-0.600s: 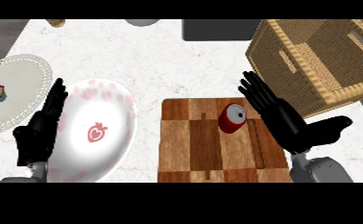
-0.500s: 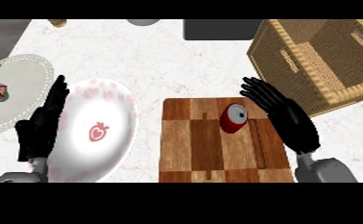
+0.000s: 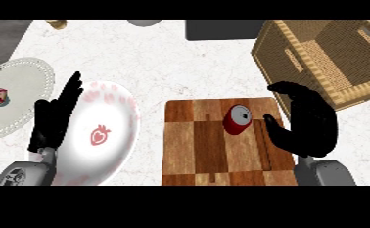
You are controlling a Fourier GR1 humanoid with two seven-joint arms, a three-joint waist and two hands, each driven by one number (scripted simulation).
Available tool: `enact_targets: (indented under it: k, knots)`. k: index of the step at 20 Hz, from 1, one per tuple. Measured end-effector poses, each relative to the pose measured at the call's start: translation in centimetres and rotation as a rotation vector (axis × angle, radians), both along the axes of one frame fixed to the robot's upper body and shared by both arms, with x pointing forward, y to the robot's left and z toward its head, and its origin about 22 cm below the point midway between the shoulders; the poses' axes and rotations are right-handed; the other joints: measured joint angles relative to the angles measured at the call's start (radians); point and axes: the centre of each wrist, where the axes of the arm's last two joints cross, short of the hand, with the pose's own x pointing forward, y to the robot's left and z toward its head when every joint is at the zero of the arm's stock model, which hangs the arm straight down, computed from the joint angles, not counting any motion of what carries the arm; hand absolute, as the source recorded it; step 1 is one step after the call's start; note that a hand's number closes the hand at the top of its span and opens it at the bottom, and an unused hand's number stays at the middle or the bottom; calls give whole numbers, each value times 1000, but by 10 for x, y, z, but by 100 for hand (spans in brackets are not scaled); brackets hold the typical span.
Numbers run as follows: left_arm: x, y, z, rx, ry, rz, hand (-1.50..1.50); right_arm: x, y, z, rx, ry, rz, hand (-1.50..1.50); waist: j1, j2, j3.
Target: Pick the can from the cutting board and place it in the basket
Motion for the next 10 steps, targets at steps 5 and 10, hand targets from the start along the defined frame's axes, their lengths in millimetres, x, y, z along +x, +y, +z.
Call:
enact_targets:
  k: [5,10]
  knots:
    - [10,-3,4,-6,27,-8,0,-15,26,-6,-114,-8,-281,-150,-2,-3,-4]
    - [13,1,8,3,40,-1,0,-35,-22,-15,-457,147,-499,-150,-17,-7,-10]
